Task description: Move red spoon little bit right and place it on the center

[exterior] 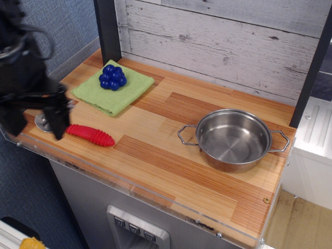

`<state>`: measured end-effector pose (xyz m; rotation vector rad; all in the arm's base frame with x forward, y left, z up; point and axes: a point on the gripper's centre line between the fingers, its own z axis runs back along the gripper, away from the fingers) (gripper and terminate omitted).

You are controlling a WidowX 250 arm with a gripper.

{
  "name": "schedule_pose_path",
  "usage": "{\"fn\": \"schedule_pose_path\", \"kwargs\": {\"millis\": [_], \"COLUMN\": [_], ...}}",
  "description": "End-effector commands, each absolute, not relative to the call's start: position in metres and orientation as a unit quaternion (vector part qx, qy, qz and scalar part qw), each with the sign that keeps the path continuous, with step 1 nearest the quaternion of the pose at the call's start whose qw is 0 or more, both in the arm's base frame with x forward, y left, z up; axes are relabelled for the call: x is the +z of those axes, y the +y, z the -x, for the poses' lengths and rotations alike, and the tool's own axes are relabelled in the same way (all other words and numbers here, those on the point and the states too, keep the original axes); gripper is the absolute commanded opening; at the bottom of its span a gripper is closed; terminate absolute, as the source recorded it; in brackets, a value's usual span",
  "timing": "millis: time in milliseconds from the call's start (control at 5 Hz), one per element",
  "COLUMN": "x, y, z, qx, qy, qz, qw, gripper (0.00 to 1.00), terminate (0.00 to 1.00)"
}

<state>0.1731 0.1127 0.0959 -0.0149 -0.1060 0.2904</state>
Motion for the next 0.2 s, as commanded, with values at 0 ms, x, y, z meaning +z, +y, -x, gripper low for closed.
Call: {"fn": "schedule_pose_path", "kwargs": {"millis": [0], "x": [0.0992], "y": [0.1221], "z": [-0.1658], "qx": [0.143], "qy": [-0.066], "qz": [0.003], "qw": [0.988], "gripper": [1.00], "terminate": [1.00]}}
